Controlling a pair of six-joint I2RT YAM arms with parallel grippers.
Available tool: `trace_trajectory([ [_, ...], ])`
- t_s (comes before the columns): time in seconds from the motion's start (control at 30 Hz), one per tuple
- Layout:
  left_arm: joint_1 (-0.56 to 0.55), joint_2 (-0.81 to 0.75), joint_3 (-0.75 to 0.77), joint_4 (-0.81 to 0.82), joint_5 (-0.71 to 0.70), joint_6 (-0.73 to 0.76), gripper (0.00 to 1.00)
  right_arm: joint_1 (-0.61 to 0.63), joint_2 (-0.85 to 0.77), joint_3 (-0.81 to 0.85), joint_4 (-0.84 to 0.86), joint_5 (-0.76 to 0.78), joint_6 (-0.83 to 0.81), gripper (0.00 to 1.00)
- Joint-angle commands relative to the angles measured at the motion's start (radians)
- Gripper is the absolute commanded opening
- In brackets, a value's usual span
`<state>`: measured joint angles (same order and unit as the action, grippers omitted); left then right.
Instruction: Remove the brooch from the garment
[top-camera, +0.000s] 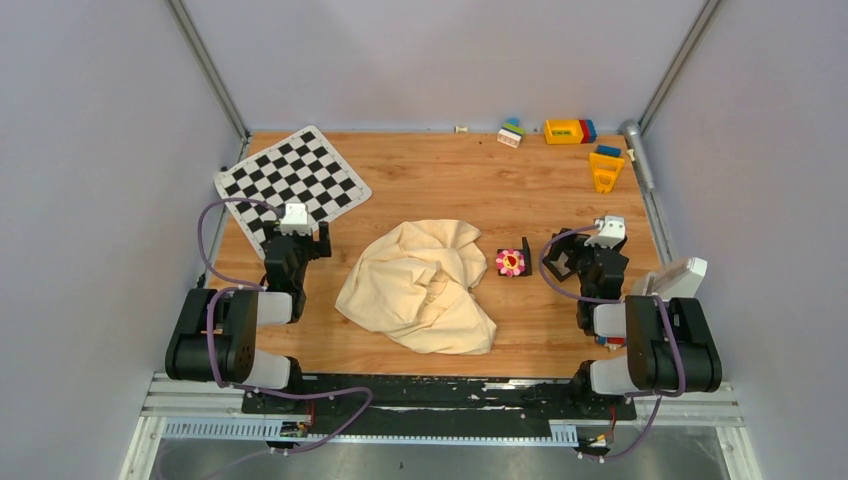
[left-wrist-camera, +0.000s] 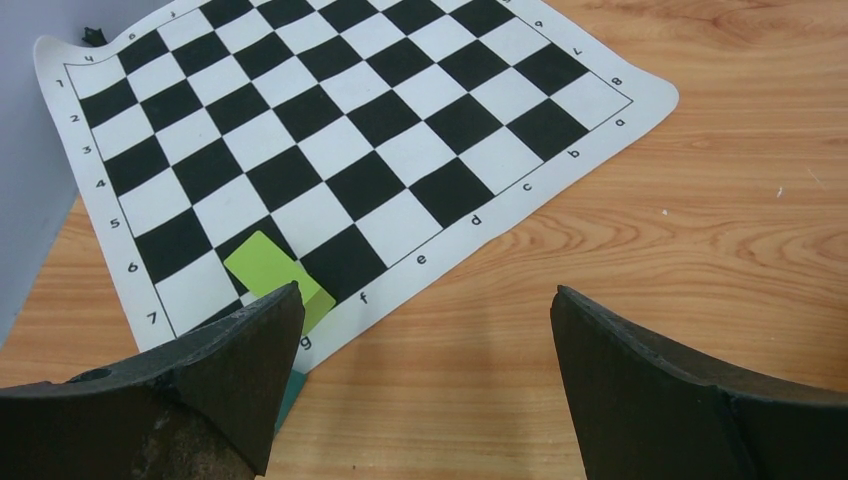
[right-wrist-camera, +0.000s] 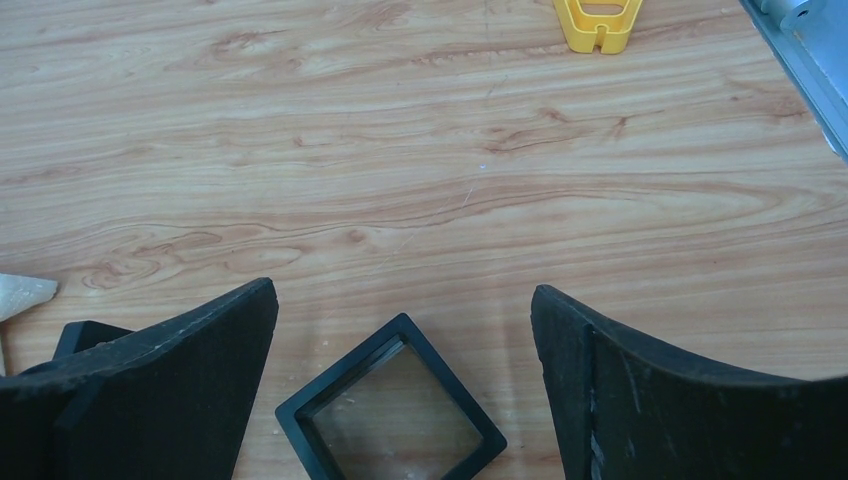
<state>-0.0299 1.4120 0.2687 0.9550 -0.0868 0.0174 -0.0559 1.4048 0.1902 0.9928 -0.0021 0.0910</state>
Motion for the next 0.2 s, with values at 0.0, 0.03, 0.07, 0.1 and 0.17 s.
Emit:
trace_trajectory([
  [0.0, 0.008, -0.004, 0.022, 0.056, 0.004, 0.021, 1.0, -0.005, -0.016, 0.022, 0.047, -0.013, -0.004, 1.0],
  [0.03, 0.008, -0.004, 0.023, 0.054, 0.004, 0.021, 1.0, -0.005, -0.016, 0.023, 0.046, -0.013, -0.004, 1.0],
  [0.07, 0.008, -0.004, 0.026, 0.053, 0.006, 0.021, 1.0, -0.005, -0.016, 0.023, 0.047, -0.013, -0.004, 1.0],
  [0.1, 0.008, -0.003, 0.028, 0.05, 0.007, 0.023, 1.0, -0.005, -0.016, 0.023, 0.046, -0.013, -0.004, 1.0],
  [0.17, 0.008, -0.003, 0.026, 0.05, 0.008, 0.025, 1.0, -0.005, -0.017, 0.023, 0.046, -0.013, -0.004, 1.0],
])
